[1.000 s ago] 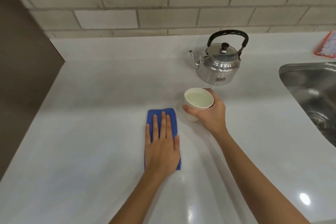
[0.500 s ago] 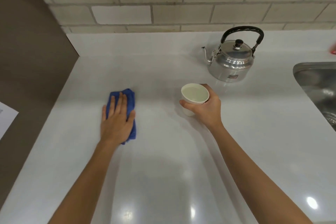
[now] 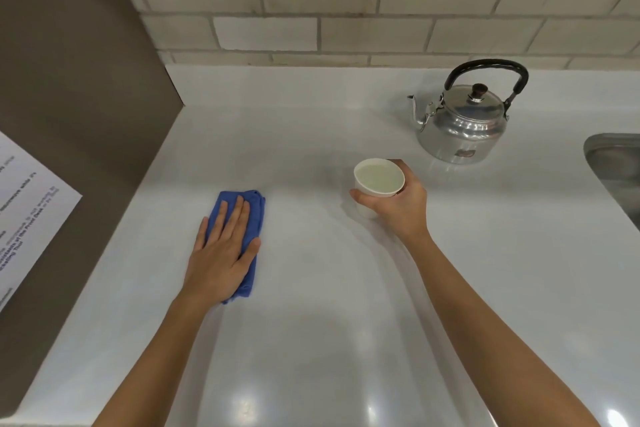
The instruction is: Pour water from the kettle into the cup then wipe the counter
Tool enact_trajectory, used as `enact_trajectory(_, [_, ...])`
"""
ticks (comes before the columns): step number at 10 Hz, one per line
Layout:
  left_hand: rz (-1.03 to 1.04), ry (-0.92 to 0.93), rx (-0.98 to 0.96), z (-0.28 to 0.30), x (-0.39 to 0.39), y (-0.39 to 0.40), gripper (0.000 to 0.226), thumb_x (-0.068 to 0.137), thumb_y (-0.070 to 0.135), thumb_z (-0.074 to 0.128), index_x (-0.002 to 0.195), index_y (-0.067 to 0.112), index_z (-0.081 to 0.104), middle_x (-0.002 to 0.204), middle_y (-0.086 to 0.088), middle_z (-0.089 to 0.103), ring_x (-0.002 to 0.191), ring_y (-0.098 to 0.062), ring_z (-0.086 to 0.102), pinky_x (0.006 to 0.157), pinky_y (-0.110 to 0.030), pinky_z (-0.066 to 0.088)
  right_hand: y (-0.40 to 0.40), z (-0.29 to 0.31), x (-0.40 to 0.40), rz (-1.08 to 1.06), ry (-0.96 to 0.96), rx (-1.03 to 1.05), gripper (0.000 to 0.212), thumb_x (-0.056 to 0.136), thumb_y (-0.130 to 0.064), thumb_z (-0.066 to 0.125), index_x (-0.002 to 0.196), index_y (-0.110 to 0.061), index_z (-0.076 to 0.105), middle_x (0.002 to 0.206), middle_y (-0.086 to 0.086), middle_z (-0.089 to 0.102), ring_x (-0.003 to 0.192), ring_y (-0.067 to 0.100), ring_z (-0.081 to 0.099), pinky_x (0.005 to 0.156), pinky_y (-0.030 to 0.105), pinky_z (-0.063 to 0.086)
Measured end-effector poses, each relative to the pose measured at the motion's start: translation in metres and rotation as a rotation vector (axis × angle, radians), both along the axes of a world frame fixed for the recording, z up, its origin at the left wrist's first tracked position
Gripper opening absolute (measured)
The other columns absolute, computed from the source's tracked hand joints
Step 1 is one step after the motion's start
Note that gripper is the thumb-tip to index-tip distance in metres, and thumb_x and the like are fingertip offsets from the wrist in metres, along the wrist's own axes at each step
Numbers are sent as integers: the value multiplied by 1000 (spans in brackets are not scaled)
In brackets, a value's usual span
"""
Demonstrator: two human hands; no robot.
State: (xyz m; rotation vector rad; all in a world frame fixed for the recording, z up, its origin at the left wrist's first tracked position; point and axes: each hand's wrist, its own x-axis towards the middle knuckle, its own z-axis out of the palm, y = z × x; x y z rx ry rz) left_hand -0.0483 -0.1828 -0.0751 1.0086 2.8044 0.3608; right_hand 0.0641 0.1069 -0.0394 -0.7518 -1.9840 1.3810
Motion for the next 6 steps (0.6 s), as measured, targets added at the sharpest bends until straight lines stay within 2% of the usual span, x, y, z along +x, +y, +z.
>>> enact_trajectory(2, [-8,-2,6,2,5,-5,76,88,64,0,151,26,-17,162,12,-17,147,-6,-22,122,-34,-13,0,-1,1,21,-4,-23,64,47,-40,93,103,-34,62,91,-20,71,88,-2,67,74,11,50])
enact_trajectory(3, [2,-23,51,4,6,-2,71,95,61,9,153,26,-11,163,12,-11,149,-6,-18,122,-34,-12,3,-2,6,71,-3,-47,76,48,-32,97,114,-31,59,99,-20,70,95,-1,66,80,16,53])
enact_trajectory(4, [72,-45,154,12,7,8,59,104,42,28,156,20,11,165,4,12,152,-14,0,124,-39,-2,9,0,14,137,7,-79,88,48,-26,99,124,-28,55,111,-18,67,107,2,63,93,21,51])
enact_trajectory(5, [108,23,261,24,9,25,51,103,28,39,151,12,32,157,-6,35,148,-25,24,123,-45,11,13,15,22,181,19,-91,92,51,-31,98,131,-29,53,121,-8,65,116,6,61,104,28,45])
enact_trajectory(6, [40,93,308,45,5,57,44,101,19,44,144,7,44,147,-9,49,141,-29,38,116,-51,24,17,34,23,188,48,-76,78,63,-39,90,131,-30,54,126,-3,66,120,7,59,106,33,43])
